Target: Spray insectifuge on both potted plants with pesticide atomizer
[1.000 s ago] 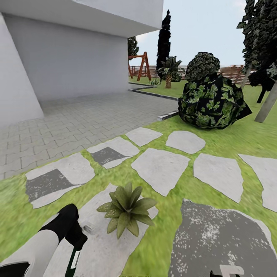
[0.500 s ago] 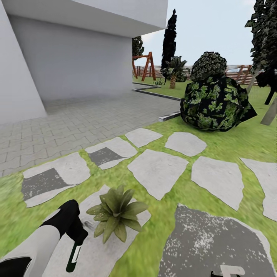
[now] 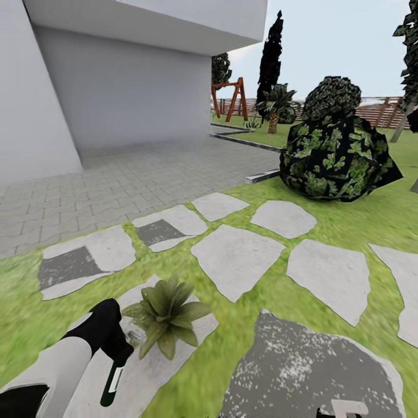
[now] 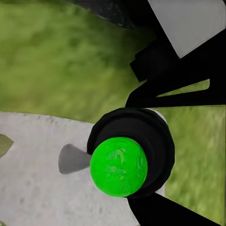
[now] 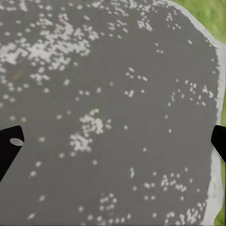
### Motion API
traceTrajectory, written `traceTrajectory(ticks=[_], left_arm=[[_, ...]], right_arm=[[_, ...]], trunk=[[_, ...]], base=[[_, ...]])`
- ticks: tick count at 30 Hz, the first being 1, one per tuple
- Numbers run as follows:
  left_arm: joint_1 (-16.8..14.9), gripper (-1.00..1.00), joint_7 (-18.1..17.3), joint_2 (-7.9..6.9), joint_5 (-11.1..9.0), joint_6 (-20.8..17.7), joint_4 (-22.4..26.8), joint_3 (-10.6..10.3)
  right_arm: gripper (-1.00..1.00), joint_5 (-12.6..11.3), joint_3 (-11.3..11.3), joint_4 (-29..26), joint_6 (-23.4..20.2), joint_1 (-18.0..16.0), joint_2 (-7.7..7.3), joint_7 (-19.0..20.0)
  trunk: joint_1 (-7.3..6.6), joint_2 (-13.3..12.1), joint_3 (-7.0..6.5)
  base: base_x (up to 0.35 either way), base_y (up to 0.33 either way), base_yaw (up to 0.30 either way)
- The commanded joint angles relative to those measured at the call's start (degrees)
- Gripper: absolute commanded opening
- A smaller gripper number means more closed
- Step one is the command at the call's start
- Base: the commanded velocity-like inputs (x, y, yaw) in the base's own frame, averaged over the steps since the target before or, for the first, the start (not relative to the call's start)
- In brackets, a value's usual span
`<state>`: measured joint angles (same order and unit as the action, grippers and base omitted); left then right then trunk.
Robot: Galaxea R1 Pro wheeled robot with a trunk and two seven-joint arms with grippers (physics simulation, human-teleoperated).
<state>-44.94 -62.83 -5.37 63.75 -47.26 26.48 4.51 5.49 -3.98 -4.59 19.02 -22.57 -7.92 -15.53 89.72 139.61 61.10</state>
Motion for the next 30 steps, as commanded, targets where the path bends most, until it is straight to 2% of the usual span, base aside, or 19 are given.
traceTrajectory(ticks=[1,3,5,6,8,9,10,11,17,19,22,30], left_arm=[[-0.10,-1.00,-0.50,-0.01,0.56,-0.36,0.06,0.25],[-1.00,-1.00,-1.30,-0.12,0.54,-0.37,-0.03,-0.08],[-3.20,-1.00,-7.15,-0.29,1.93,-0.33,-0.12,-1.02],[-3.70,-1.00,-9.28,-0.29,3.16,-0.35,-0.10,-1.81],[-4.25,-1.00,-13.61,-0.22,6.88,-0.38,0.00,-3.83],[-4.48,-1.00,-17.03,-0.21,9.95,-0.43,0.05,-4.79],[-4.58,-1.00,-18.69,-0.32,11.33,-0.45,0.10,-5.12],[-4.63,-1.00,-19.34,-0.44,11.86,-0.52,0.13,-5.25],[-4.87,-1.00,-20.43,-1.13,12.83,-1.34,3.73,-5.43],[-4.89,-1.00,-20.48,-1.27,12.88,-3.39,5.38,-5.33],[-4.86,-1.00,-20.49,-1.19,12.89,-4.83,5.76,-5.32],[-4.37,-1.00,-20.49,-1.12,12.97,-5.29,5.86,-5.57]], right_arm=[[1.00,0.58,-0.42,0.03,0.14,-0.02,0.01,-0.12],[1.00,0.58,-0.42,0.04,0.14,-0.02,0.01,-0.12],[1.00,0.58,-0.42,0.04,0.14,-0.02,0.01,-0.12],[1.00,0.58,-0.42,0.03,0.14,-0.02,0.01,-0.12],[1.00,0.58,-0.42,0.02,0.14,-0.02,0.01,-0.12],[1.00,0.58,-0.42,0.03,0.14,-0.02,0.01,-0.12],[1.00,0.58,-0.42,0.02,0.14,-0.02,0.01,-0.12],[1.00,0.58,-0.42,0.02,0.14,-0.02,-0.02,-0.12],[1.00,0.58,-0.35,0.02,0.14,-0.02,-0.07,-0.12],[1.00,0.58,-0.40,0.02,0.14,-0.02,-0.08,-0.14],[1.00,0.63,-0.33,0.09,0.14,-0.02,-0.19,-0.11],[1.00,0.75,-0.24,0.36,0.14,-0.02,-0.85,-0.03]], trunk=[[-0.03,0.02,0.08],[-0.03,0.02,0.13],[-0.03,0.02,0.18],[-0.03,0.02,0.21],[-0.03,0.02,0.26],[-0.03,0.02,0.29],[-0.03,0.02,0.30],[-0.03,0.02,0.31],[-0.03,0.02,0.33],[-0.03,0.02,0.33],[-0.03,0.02,0.33],[-0.03,0.02,0.33]], base=[[-0.168,-0.246,0.263],[-0.213,-0.215,0.263],[-0.246,-0.184,0.263],[-0.233,-0.180,0.263],[-0.210,-0.176,0.263],[-0.183,-0.149,0.262],[-0.174,-0.128,0.169],[-0.158,-0.111,0.108],[-0.044,-0.030,0.078],[-0.001,-0.002,0.213],[0.087,-0.080,0.080],[0.083,-0.231,0.007]])
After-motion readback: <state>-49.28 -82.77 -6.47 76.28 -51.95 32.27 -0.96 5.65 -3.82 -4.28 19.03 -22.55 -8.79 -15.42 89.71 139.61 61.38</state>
